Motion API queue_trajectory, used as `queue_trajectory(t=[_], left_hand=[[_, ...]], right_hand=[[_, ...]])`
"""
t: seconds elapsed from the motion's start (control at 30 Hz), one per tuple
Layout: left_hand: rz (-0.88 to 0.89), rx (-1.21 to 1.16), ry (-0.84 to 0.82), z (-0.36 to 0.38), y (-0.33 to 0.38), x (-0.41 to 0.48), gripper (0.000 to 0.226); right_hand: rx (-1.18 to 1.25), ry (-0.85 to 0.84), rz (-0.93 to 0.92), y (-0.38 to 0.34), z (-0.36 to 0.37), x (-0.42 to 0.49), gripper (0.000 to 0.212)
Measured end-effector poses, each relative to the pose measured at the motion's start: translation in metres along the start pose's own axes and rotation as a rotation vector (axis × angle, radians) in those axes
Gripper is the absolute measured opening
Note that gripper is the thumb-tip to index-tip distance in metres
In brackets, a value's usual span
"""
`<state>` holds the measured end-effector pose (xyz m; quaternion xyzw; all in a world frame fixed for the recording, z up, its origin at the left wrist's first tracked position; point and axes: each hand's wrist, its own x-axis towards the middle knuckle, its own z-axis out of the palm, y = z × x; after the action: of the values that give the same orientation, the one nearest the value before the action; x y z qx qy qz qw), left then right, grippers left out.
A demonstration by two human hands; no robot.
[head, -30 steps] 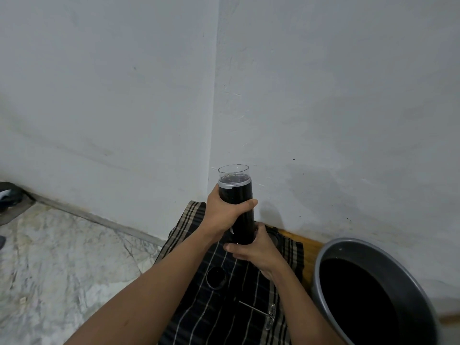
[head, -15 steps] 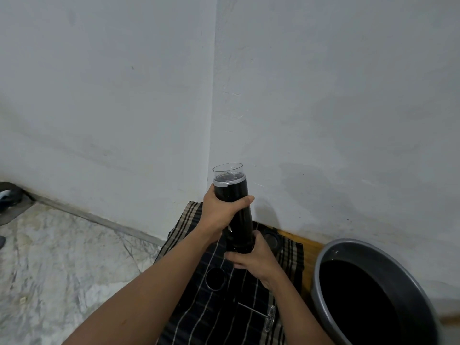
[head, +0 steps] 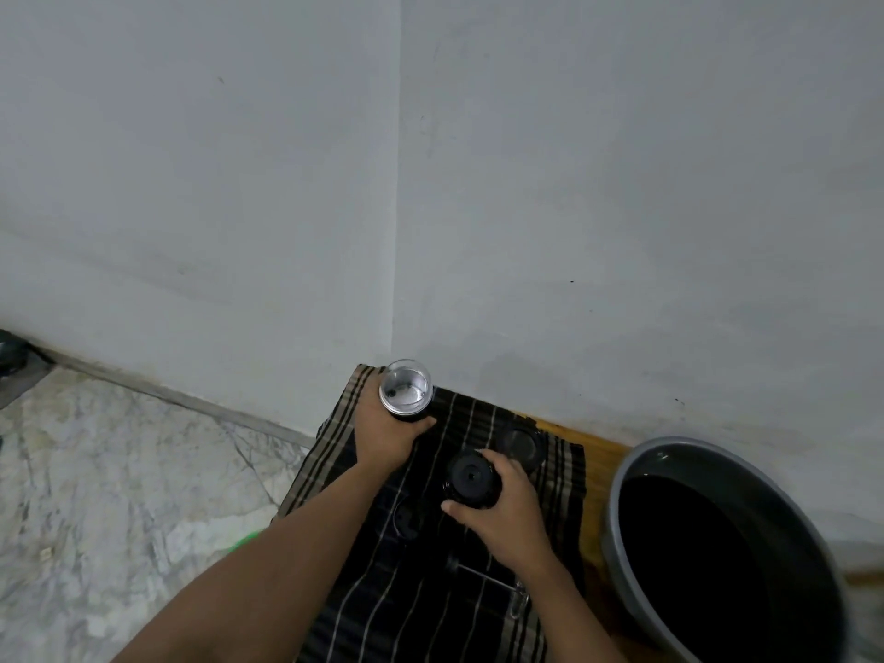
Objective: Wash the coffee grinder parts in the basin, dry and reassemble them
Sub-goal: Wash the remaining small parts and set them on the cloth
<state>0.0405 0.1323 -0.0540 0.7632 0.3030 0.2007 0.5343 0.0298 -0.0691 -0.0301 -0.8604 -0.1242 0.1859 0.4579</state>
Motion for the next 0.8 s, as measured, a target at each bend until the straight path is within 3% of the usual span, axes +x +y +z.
queue_trajectory(t=[0.27, 0.5, 0.6, 0.67, 0.8], left_hand=[[-0.086, 0.075, -0.089, 0.011, -0.036, 0.002, 0.087], [-0.107, 0.113, -0.161, 0.007, -0.036, 0.003, 0.090], [-0.156, 0.297, -0.082, -0.005, -0.022, -0.028, 0.094], [-0.033, 0.377, -0.089, -0.013, -0.021, -0.062, 0.084], [0.189, 0.336, -0.360, -0.021, -0.033, -0.112, 0.068]], right_hand=[[-0.058, 0.011, -0.006, 0.017, 0.007, 0.003, 0.080], [-0.019, -0.016, -0.011, 0.016, 0.006, -0.001, 0.070], [-0.008, -0.023, 0.009, 0.009, 0.001, -0.005, 0.067], [-0.027, -0.048, 0.020, 0.005, -0.001, -0.006, 0.066], [-0.138, -0.084, 0.005, 0.001, 0.004, -0.009, 0.061]])
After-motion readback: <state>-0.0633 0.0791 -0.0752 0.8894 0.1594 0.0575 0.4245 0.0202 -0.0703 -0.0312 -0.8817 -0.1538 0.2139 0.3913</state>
